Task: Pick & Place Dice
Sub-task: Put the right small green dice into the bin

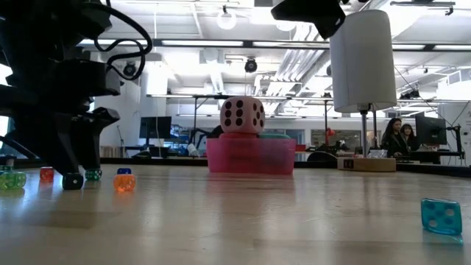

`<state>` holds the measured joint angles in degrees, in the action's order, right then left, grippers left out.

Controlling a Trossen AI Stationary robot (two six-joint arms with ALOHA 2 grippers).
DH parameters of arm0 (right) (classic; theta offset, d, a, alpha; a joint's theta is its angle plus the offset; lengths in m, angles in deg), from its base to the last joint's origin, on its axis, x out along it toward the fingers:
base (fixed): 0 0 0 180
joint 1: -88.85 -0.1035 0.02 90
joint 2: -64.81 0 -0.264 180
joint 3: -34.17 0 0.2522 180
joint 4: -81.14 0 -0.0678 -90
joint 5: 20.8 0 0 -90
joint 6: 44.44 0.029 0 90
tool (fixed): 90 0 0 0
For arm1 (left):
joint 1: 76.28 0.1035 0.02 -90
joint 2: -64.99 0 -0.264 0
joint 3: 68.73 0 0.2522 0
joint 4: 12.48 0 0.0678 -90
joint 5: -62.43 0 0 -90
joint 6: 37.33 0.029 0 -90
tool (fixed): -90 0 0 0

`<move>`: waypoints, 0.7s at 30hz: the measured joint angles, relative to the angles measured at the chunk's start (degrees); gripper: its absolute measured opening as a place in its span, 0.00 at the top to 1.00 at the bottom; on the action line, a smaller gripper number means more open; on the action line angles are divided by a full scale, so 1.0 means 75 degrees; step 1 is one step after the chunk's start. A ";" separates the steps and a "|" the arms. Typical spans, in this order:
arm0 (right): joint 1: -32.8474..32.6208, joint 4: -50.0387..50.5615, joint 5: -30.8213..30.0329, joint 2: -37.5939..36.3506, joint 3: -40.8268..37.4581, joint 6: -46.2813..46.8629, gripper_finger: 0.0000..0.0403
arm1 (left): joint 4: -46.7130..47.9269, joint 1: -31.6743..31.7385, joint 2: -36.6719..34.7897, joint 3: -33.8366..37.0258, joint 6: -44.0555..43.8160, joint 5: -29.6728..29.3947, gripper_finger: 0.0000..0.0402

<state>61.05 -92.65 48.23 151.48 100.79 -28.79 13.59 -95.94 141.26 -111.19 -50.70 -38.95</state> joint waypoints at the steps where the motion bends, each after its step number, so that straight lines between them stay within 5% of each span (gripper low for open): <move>1: 0.0003 0.0000 -0.0001 0.0000 0.0000 0.0078 0.52 | -0.0019 0.0000 0.0003 0.0002 0.0061 0.0000 0.61; 21: -0.0352 0.0003 -0.0006 0.0000 0.0000 0.0567 0.52 | -0.0128 0.0009 0.0012 0.0014 0.0145 -0.0137 0.62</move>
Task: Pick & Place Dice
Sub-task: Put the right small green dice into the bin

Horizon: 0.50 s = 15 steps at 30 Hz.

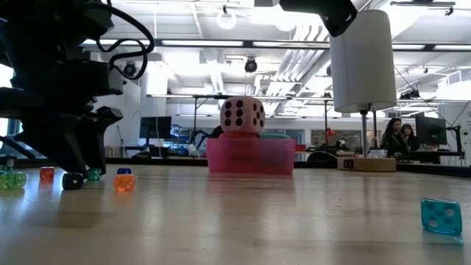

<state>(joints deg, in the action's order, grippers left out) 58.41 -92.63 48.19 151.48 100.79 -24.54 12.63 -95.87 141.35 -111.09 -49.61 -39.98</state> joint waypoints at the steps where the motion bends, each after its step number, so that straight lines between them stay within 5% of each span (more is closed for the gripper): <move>1: -0.0003 0.0000 0.0000 0.0001 0.0000 0.0000 0.52 | -0.0008 0.0000 0.0000 0.0000 0.0000 0.0003 0.62; 15: 0.0000 0.0000 -0.0184 0.0003 -0.0003 -0.0006 0.52 | -0.0032 -0.0003 0.0066 -0.0007 -0.0106 0.0113 0.62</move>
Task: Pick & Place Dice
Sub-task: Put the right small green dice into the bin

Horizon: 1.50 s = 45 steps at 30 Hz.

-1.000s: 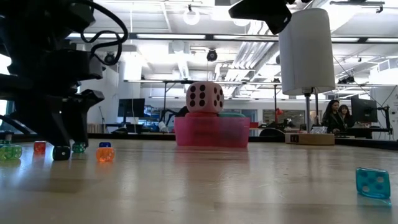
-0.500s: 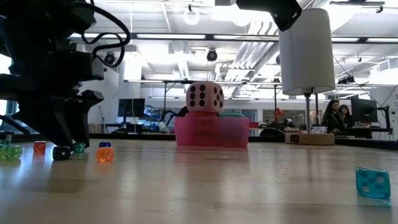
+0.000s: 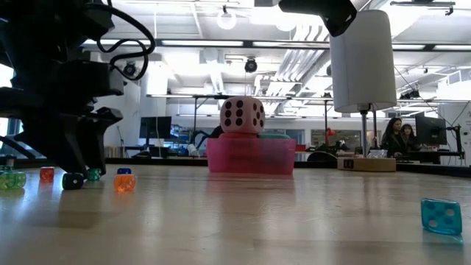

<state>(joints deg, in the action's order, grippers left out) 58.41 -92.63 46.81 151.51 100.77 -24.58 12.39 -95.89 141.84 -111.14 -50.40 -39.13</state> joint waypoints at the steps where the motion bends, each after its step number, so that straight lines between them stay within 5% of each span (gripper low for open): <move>1: 0.0000 0.0000 0.0000 0.0000 0.0000 -0.0003 0.52 | -0.0001 0.0000 0.0042 -0.0008 -0.0064 0.0046 0.63; 13: 0.0000 0.0002 -0.0020 0.0000 0.0000 0.0003 0.52 | -0.0111 -0.0006 0.0161 -0.0010 -0.0188 0.0155 0.90; 19: 0.0027 -0.0173 -0.0052 0.0227 0.0000 0.0159 0.52 | -0.0284 0.0037 0.0157 -0.0081 0.0521 0.0055 0.90; 26: 0.0059 -0.0795 -0.0211 0.0887 -0.0015 0.0135 0.52 | 0.0976 0.0318 -0.0359 -0.1131 0.1830 -0.0287 0.90; 38: -0.0302 -0.2352 -0.0445 0.0991 -0.0003 -0.0627 0.52 | -0.0432 0.2427 -0.0611 -0.2365 0.5007 0.1542 0.90; 45: -0.0579 -0.2346 -0.1078 0.0991 0.0000 -0.0481 0.52 | -0.1206 0.4429 -0.0175 -0.2365 0.4863 0.4177 0.86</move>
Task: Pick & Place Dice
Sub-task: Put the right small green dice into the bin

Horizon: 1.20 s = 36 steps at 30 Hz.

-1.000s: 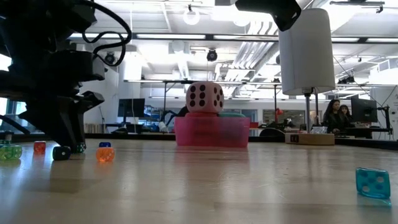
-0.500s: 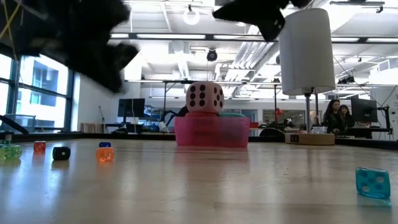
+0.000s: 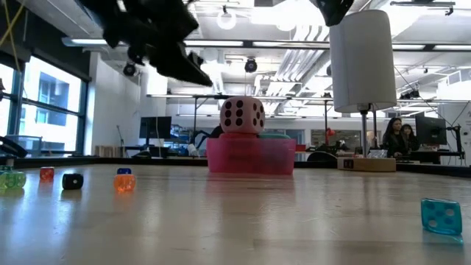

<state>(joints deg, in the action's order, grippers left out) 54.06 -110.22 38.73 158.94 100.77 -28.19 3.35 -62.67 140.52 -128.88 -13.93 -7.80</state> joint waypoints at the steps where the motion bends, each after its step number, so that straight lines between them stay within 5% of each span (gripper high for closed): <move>1: -0.0020 -0.0003 -0.0013 0.0000 0.0000 0.0010 0.52 | -0.0102 0.0239 0.0103 0.0003 -0.0080 0.0266 0.85; 7: -0.0027 0.0018 -0.0013 0.0000 0.0003 0.0286 0.52 | -0.1212 0.1138 0.0977 0.0000 -0.0571 0.0524 0.85; 16: -0.0128 0.0071 -0.0218 0.0000 0.0003 0.0487 0.52 | -0.1921 0.1373 0.1881 0.0003 -0.0712 0.0704 0.84; 22: -0.0164 0.0079 -0.0240 0.0000 0.0003 0.0487 0.52 | -0.2155 0.1350 0.1908 0.0003 -0.0727 -0.0322 0.84; 27: -0.0164 0.0079 -0.0353 0.0000 0.0003 0.0490 0.52 | -0.2187 0.1350 0.1908 0.0003 -0.0782 -0.0409 0.83; 36: -0.0164 0.0073 -0.0356 0.0000 0.0003 0.0484 0.52 | -0.2169 0.1350 0.1908 0.0003 -0.1174 -0.0415 0.66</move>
<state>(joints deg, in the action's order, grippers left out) 52.84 -109.68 36.06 158.94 100.79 -24.56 -12.92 -52.55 154.83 -128.86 -22.73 -10.91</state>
